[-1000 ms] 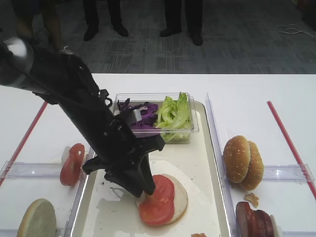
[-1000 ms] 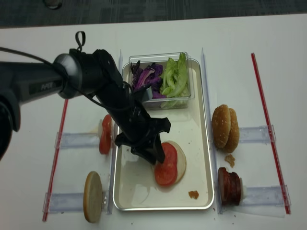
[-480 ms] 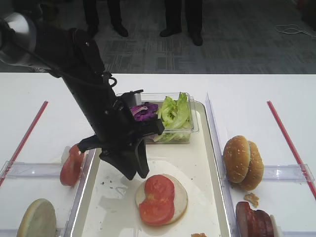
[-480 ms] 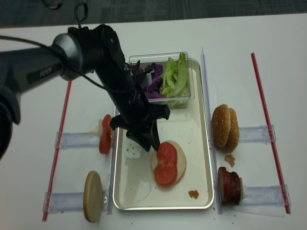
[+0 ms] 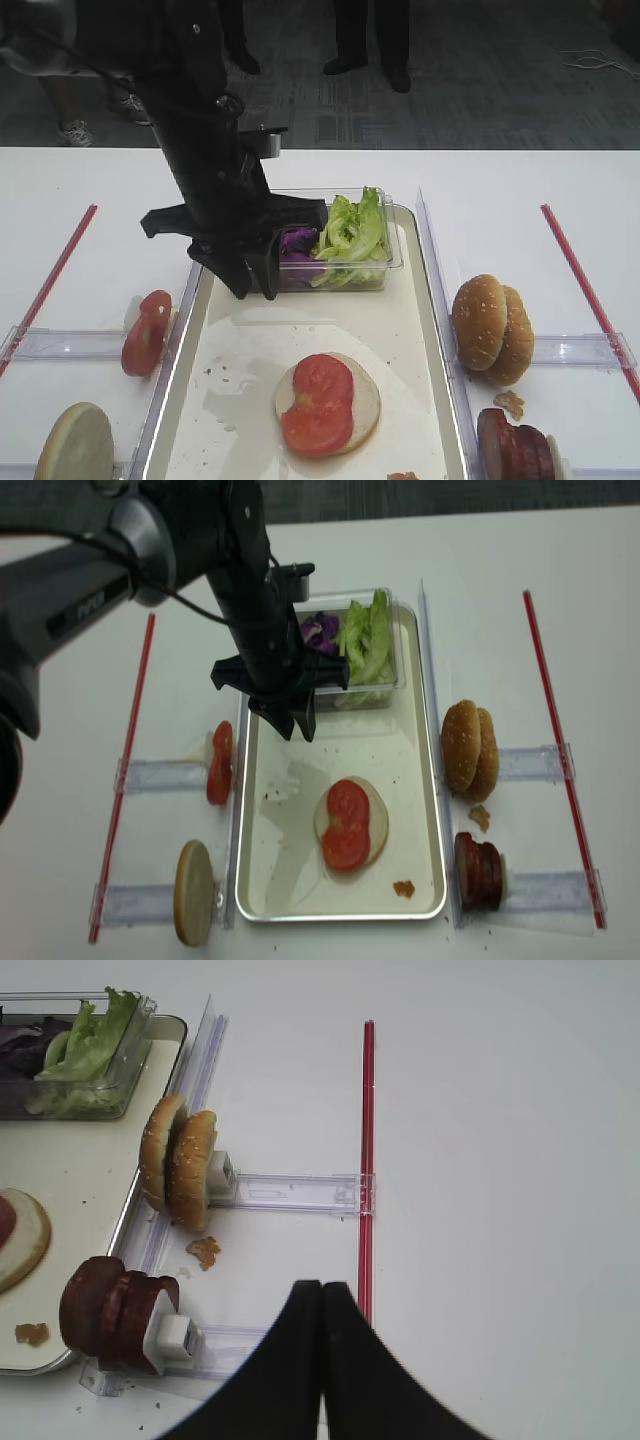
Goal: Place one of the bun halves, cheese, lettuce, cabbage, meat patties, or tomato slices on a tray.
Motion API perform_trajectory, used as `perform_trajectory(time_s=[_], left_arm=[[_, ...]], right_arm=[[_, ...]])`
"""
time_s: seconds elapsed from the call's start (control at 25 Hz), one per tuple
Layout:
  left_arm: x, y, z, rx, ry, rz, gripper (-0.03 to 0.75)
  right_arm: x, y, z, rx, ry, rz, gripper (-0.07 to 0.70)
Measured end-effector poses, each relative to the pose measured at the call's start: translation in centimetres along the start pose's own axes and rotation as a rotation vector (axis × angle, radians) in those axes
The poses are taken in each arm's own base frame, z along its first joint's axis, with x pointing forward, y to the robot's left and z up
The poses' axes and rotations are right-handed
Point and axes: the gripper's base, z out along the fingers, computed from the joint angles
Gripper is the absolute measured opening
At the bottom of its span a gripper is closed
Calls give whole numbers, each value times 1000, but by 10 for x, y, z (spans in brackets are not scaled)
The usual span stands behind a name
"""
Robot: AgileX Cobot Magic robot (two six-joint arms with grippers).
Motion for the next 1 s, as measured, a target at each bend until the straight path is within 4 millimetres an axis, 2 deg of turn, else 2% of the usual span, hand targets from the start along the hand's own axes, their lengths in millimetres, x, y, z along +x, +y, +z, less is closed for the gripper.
perform_trajectory(time_s=[0.16, 0.64, 0.72, 1.0], left_arm=[[3, 2, -18, -53, -56, -10, 216], [11, 13, -48, -183, -154, 2, 217], [13, 21, -52, -187, -159, -17, 217], [26, 67, -66, -213, -165, -131, 217]], right_arm=[[0, 0, 0, 0, 0, 0, 133], [0, 0, 0, 0, 0, 0, 133], [0, 0, 0, 0, 0, 0, 133], [0, 0, 0, 0, 0, 0, 133]])
